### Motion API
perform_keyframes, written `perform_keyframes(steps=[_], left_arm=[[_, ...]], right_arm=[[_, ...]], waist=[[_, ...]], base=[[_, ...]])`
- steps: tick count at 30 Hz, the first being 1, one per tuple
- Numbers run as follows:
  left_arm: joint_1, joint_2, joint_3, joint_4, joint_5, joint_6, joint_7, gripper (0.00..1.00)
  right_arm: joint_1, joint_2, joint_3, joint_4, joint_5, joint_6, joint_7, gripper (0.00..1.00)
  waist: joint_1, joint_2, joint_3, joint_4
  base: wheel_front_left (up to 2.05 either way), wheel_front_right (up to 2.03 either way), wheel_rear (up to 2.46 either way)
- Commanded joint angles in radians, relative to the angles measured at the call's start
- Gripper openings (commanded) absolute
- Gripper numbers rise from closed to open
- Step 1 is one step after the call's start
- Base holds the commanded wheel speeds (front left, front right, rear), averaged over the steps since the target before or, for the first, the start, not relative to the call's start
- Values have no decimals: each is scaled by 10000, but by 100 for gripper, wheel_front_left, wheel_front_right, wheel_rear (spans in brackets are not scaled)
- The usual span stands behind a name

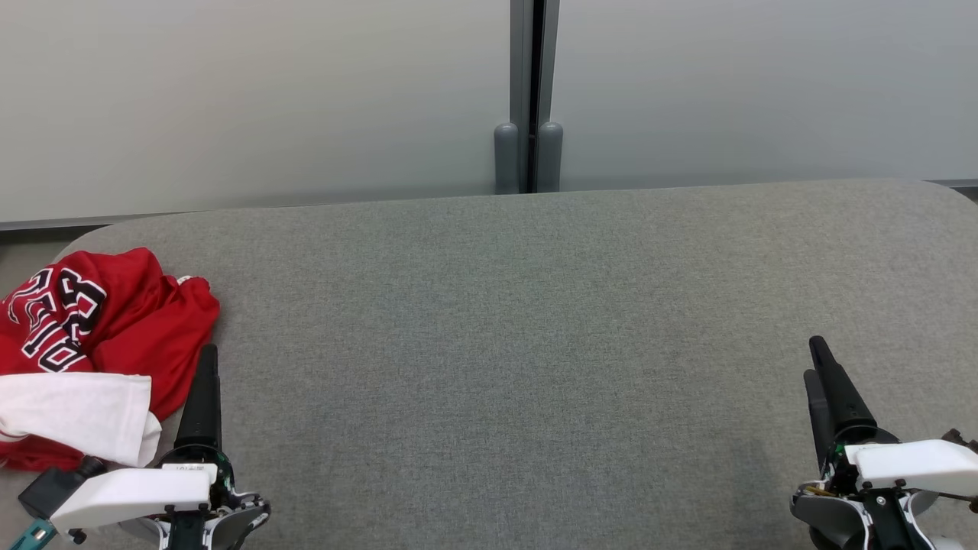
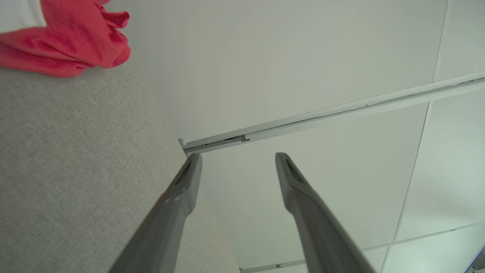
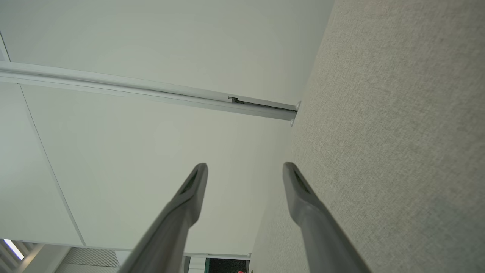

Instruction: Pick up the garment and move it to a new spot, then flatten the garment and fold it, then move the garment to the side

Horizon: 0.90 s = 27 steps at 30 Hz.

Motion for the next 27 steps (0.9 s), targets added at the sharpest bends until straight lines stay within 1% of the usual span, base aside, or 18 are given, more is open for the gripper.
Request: perform_keyframes(steps=[1,7,8,15,20,27], left_arm=[[-276,96,-35,-273,406,52,-110,100],[-242,103,-209,-482,1705,194,-352,100],[-242,103,-209,-482,1705,194,-352,100],[-219,112,-570,-520,3617,608,-614,100],[-230,122,-750,-468,4979,759,-789,100],[-273,129,-893,-538,6387,1007,-1024,100]], right_arm=[[-283,-117,69,-280,-434,13,-139,100],[-338,-164,267,-474,-1725,14,-380,100],[-338,-164,267,-474,-1725,14,-380,100],[-376,-157,397,-622,-3244,15,-645,100],[-408,-189,592,-695,-4506,16,-822,100],[-454,-292,918,-625,-6170,17,-1051,100]], waist=[[0,0,1,4],[0,0,-1,16],[0,0,-1,16],[0,0,-4,36],[0,0,-4,43],[0,0,-16,61]], base=[[0,0,0],[0,0,0],[0,0,0],[0,0,0],[0,0,0],[0,0,0]])
